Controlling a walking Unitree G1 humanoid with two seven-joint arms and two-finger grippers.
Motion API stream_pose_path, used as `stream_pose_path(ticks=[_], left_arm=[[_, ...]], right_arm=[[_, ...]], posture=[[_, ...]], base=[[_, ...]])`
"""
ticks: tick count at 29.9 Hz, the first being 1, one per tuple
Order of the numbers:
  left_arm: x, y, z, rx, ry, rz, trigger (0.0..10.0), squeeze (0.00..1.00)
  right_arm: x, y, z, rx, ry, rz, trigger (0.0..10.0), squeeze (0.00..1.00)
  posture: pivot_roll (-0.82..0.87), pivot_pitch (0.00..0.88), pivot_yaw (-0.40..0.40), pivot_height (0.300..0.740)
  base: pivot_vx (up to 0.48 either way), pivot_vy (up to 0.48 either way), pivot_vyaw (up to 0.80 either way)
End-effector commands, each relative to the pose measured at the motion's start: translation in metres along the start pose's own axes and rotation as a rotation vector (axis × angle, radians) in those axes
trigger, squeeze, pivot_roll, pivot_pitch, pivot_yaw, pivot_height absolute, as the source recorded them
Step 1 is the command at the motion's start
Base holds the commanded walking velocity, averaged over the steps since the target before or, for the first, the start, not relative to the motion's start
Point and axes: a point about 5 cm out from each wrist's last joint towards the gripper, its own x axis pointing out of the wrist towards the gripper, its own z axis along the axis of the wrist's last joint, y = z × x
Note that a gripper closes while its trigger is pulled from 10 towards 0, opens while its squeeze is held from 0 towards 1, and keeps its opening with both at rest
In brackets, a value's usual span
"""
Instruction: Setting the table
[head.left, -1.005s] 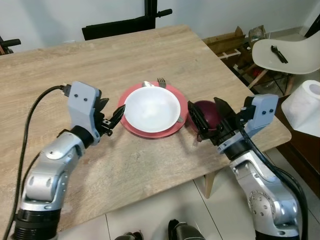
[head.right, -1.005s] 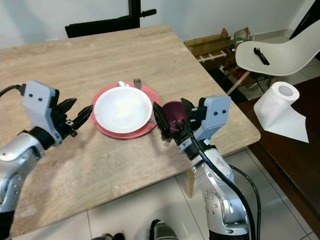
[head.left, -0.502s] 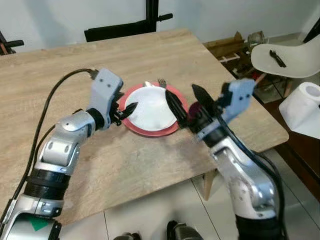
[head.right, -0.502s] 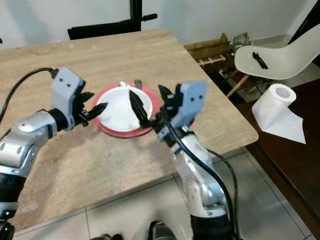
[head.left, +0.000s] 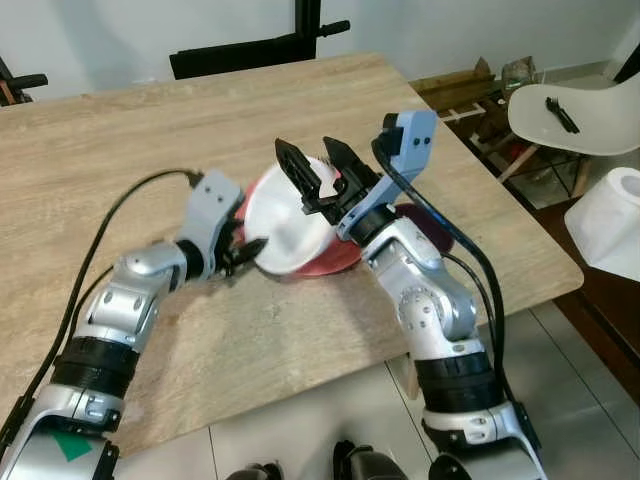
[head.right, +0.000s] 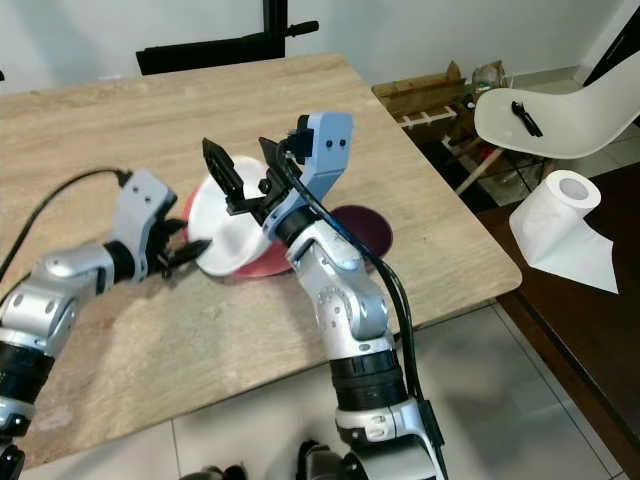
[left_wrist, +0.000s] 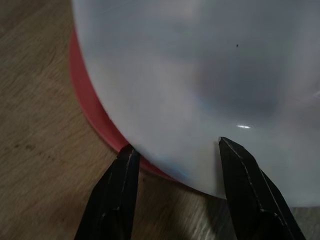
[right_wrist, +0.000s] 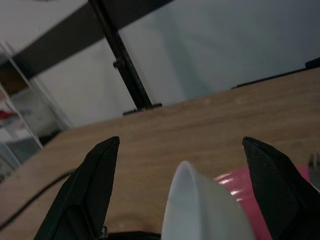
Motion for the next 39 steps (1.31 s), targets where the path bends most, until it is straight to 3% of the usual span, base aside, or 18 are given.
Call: stream_pose_path(ticks=[1, 8, 11, 13, 14, 15, 17, 18, 20, 21, 23, 28, 29, 30, 31, 32, 38, 39], left_arm=[[-0.003, -0.002, -0.020, -0.009, 0.066, 0.006, 10.0, 0.00], [-0.005, 0.006, -0.008, -0.023, 0.007, 0.040, 10.0, 0.00], [-0.004, 0.005, -0.008, -0.024, 0.005, 0.036, 10.0, 0.00], [-0.002, 0.003, -0.007, -0.029, -0.002, 0.034, 10.0, 0.00], [-0.002, 0.003, -0.007, -0.029, -0.002, 0.034, 10.0, 0.00], [-0.001, 0.001, -0.006, -0.032, -0.013, 0.028, 10.0, 0.00], [0.000, 0.001, -0.006, -0.034, -0.018, 0.025, 10.0, 0.00], [-0.001, 0.001, -0.006, -0.032, -0.017, 0.024, 10.0, 0.00], [-0.001, 0.000, -0.007, -0.032, -0.013, 0.021, 10.0, 0.00], [-0.001, 0.000, -0.007, -0.032, -0.013, 0.021, 10.0, 0.00], [-0.001, -0.001, -0.009, -0.035, -0.010, 0.018, 10.0, 0.00], [-0.002, -0.002, -0.010, -0.034, -0.006, 0.018, 10.0, 0.00], [-0.002, -0.002, -0.011, -0.040, -0.008, 0.019, 10.0, 0.00], [-0.002, -0.002, -0.011, -0.040, -0.008, 0.019, 10.0, 0.00], [-0.002, -0.002, -0.011, -0.039, -0.008, 0.020, 10.0, 0.00], [-0.002, -0.002, -0.011, -0.041, -0.009, 0.021, 10.0, 0.00], [-0.002, -0.003, -0.013, -0.042, -0.005, 0.019, 10.0, 0.00], [-0.002, -0.003, -0.013, -0.043, -0.005, 0.017, 10.0, 0.00]], right_arm=[[0.003, -0.002, -0.001, -0.033, 0.016, 0.002, 10.0, 0.00], [0.004, -0.006, -0.007, -0.167, 0.078, -0.001, 10.0, 0.00], [0.005, 0.000, -0.007, -0.202, 0.077, 0.031, 10.0, 0.00], [0.005, 0.015, -0.004, -0.255, 0.057, 0.107, 10.0, 0.00], [0.005, 0.015, -0.004, -0.255, 0.057, 0.107, 10.0, 0.00], [0.004, 0.029, -0.003, -0.271, 0.053, 0.156, 10.0, 0.00], [0.004, 0.033, -0.004, -0.279, 0.058, 0.164, 10.0, 0.00], [0.004, 0.034, -0.006, -0.325, 0.066, 0.155, 10.0, 0.00], [0.005, 0.026, -0.012, -0.486, 0.091, 0.071, 10.0, 0.00], [0.005, 0.026, -0.012, -0.486, 0.091, 0.071, 10.0, 0.00], [0.006, 0.015, -0.013, -0.607, 0.097, -0.008, 10.0, 0.00], [0.005, -0.003, -0.015, -0.608, 0.124, -0.111, 10.0, 0.00], [0.002, -0.020, -0.015, -0.597, 0.146, -0.215, 10.0, 0.00], [0.002, -0.020, -0.015, -0.597, 0.146, -0.215, 10.0, 0.00], [0.000, -0.027, -0.014, -0.597, 0.149, -0.260, 10.0, 0.33], [-0.001, -0.031, -0.011, -0.596, 0.140, -0.283, 10.0, 1.00], [-0.002, -0.041, 0.001, -0.634, 0.095, -0.342, 10.0, 1.00], [-0.003, -0.043, -0.002, -0.618, 0.115, -0.337, 10.0, 0.00]], posture=[[-0.06, 0.090, 0.032, 0.740], [-0.07, 0.086, 0.027, 0.740], [-0.07, 0.080, 0.031, 0.740], [-0.07, 0.077, 0.032, 0.740], [-0.07, 0.077, 0.032, 0.740], [-0.08, 0.076, 0.034, 0.740], [-0.08, 0.076, 0.034, 0.740], [-0.08, 0.076, 0.035, 0.740], [-0.08, 0.077, 0.036, 0.740], [-0.08, 0.077, 0.036, 0.740], [-0.08, 0.079, 0.035, 0.740], [-0.08, 0.082, 0.031, 0.740], [-0.08, 0.082, 0.031, 0.740], [-0.08, 0.082, 0.031, 0.740], [-0.08, 0.084, 0.031, 0.740], [-0.08, 0.084, 0.031, 0.740], [-0.08, 0.090, 0.032, 0.740], [-0.08, 0.091, 0.032, 0.740]], base=[[0.000, 0.000, 0.00], [0.000, 0.000, 0.00], [0.000, 0.000, 0.00], [0.000, 0.000, 0.00], [0.000, 0.000, 0.00], [0.000, 0.000, 0.00], [0.000, 0.000, 0.00], [0.000, 0.000, 0.00], [0.000, 0.000, 0.00], [0.000, 0.000, 0.00], [0.000, 0.000, 0.00], [0.000, 0.000, 0.00], [0.000, 0.000, 0.00], [0.000, 0.000, 0.00], [0.000, 0.000, 0.00], [0.000, 0.000, 0.00], [0.000, 0.000, 0.00], [0.000, 0.000, 0.00]])
